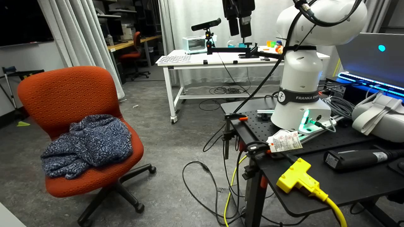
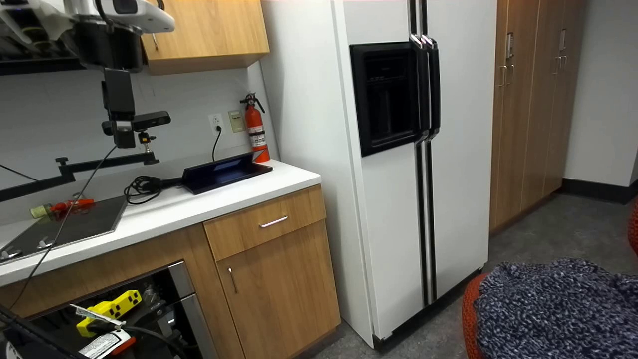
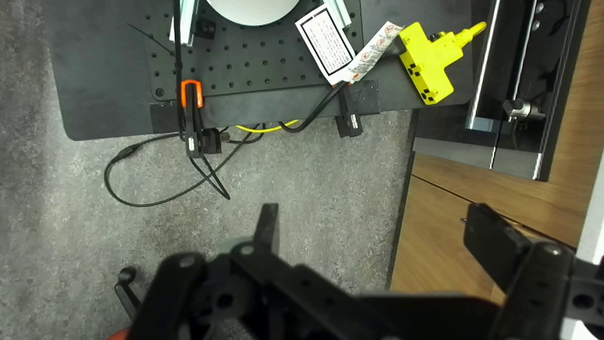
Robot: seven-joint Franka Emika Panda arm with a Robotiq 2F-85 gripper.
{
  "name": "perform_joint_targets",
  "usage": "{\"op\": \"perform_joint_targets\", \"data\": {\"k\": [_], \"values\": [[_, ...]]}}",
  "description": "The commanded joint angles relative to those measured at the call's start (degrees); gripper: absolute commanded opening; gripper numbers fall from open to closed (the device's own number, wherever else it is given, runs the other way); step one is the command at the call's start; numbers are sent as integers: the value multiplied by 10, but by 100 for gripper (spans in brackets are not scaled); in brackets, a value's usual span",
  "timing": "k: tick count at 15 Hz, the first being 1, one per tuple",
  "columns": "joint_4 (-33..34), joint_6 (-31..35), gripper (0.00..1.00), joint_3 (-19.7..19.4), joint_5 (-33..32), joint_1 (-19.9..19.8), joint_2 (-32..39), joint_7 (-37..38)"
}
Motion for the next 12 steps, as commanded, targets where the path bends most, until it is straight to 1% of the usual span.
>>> {"op": "perform_joint_targets", "data": {"k": [1, 5, 6, 12], "values": [[-4, 19, 100, 3, -1, -3, -4, -6], [-7, 38, 100, 3, 1, -3, -6, -5], [1, 19, 100, 2, 1, -3, 0, -3], [0, 26, 100, 2, 1, -3, 0, -3]]}}
